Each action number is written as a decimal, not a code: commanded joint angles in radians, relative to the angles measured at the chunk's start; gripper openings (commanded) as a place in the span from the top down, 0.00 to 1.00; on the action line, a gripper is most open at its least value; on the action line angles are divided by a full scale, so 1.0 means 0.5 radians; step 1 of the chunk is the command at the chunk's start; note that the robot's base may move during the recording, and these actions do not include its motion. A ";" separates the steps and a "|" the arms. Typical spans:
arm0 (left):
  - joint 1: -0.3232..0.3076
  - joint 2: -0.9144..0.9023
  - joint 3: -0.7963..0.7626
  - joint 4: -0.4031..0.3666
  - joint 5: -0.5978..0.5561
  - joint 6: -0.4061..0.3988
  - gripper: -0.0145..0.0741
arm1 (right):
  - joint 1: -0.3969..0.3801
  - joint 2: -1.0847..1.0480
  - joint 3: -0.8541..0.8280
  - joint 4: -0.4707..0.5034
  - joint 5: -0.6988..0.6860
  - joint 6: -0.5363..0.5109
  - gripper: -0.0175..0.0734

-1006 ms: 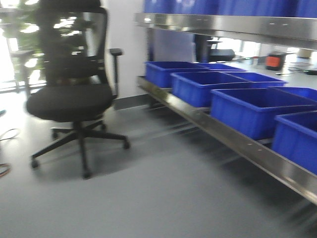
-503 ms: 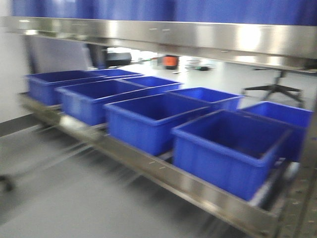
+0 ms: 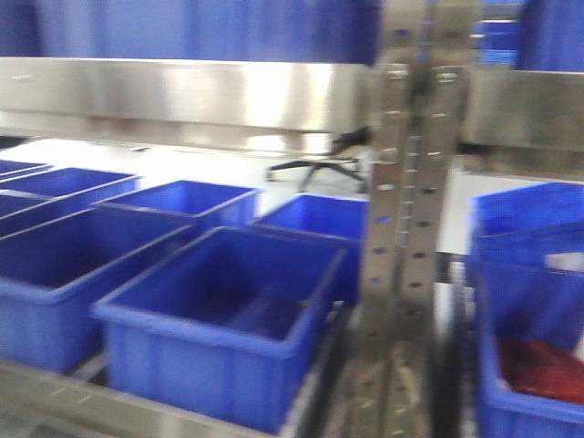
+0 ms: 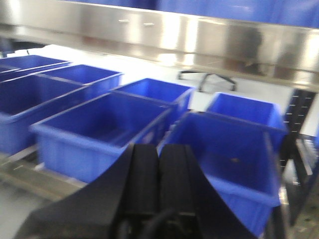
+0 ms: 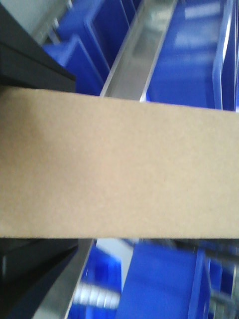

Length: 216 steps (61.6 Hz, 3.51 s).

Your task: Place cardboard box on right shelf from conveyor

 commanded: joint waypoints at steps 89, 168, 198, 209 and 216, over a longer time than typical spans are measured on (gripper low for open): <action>0.008 -0.030 0.019 -0.012 -0.173 0.001 0.97 | -0.009 0.029 -0.056 -0.027 -0.206 -0.015 0.58; 0.008 -0.030 0.019 -0.012 -0.173 0.001 0.97 | -0.008 0.356 -0.237 -0.016 -0.242 -0.058 0.58; 0.008 -0.030 0.019 -0.012 -0.173 0.001 0.97 | -0.008 1.479 -1.022 0.146 -0.180 -1.865 0.58; 0.008 -0.030 0.019 -0.012 -0.173 0.001 0.97 | -0.009 1.749 -1.047 0.245 -0.202 -2.677 0.58; 0.008 -0.030 0.019 -0.012 -0.173 0.001 0.97 | -0.009 1.877 -1.045 0.327 -0.207 -3.045 0.58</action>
